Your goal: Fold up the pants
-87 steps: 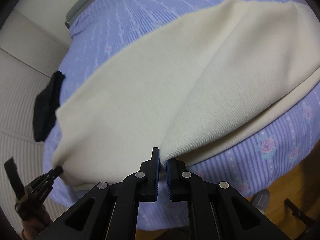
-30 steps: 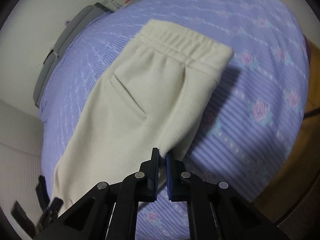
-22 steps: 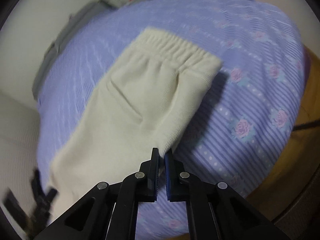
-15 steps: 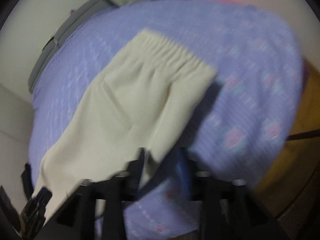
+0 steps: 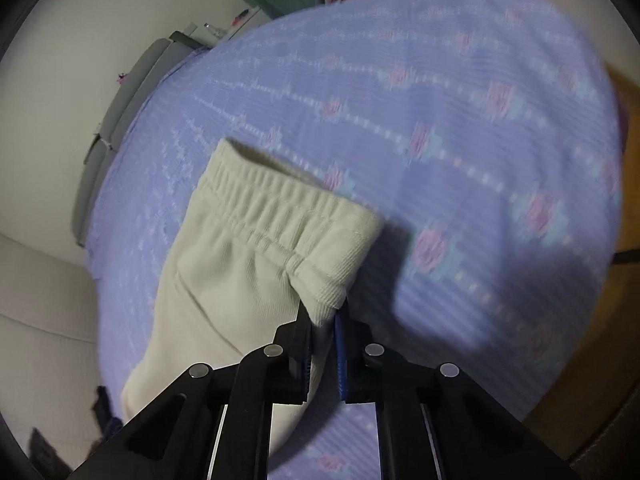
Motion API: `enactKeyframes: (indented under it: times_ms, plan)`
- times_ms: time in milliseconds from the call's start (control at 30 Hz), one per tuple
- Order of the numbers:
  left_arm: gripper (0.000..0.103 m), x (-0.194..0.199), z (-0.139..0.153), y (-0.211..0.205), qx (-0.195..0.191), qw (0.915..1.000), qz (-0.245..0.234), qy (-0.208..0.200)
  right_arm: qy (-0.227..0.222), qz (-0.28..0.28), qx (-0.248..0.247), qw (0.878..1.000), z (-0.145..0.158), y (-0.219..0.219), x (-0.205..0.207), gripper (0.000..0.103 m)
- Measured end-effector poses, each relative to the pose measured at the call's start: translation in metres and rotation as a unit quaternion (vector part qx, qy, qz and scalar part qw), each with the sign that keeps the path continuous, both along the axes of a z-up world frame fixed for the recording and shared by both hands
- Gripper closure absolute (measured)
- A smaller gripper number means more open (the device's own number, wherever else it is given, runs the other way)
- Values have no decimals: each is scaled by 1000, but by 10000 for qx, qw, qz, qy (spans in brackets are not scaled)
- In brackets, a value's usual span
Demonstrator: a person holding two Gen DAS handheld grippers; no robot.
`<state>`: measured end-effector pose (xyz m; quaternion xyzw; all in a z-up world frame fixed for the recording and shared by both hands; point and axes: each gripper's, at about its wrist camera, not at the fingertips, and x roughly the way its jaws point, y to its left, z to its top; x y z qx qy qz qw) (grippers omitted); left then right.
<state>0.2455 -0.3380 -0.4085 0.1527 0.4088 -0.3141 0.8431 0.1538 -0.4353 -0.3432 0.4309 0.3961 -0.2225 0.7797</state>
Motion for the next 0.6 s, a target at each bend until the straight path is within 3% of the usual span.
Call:
enactKeyframes:
  times_ms: [167,233,333,400,467,500,567,600]
  plan:
    - [74,5,-2,5,-32,10000,46,39,362,185,-219,9989,4,17,13,91]
    - [74,8,1,16,-31,10000,85,3,470,233,-337,9981,12,21,16,78]
    - [74,15,6,37,10,9998,208,-72,764,260,-1082,9909,41,36,13,55]
    - [74,22,9,58,143,9992,367,-116,738,532,-1539,9839,66,57,17,52]
    - [74,29,13,81,286,9979,556,-189,480,1183,-1806,9752,87,85,35,52]
    - [74,30,14,89,326,9972,627,-225,264,1664,-1856,9681,96,102,50,52]
    - [67,37,19,115,389,9949,868,-335,-51,2806,-1948,9398,111,139,89,52]
    - [64,40,21,128,398,9933,1011,-383,-190,3550,-2004,9129,117,165,117,52]
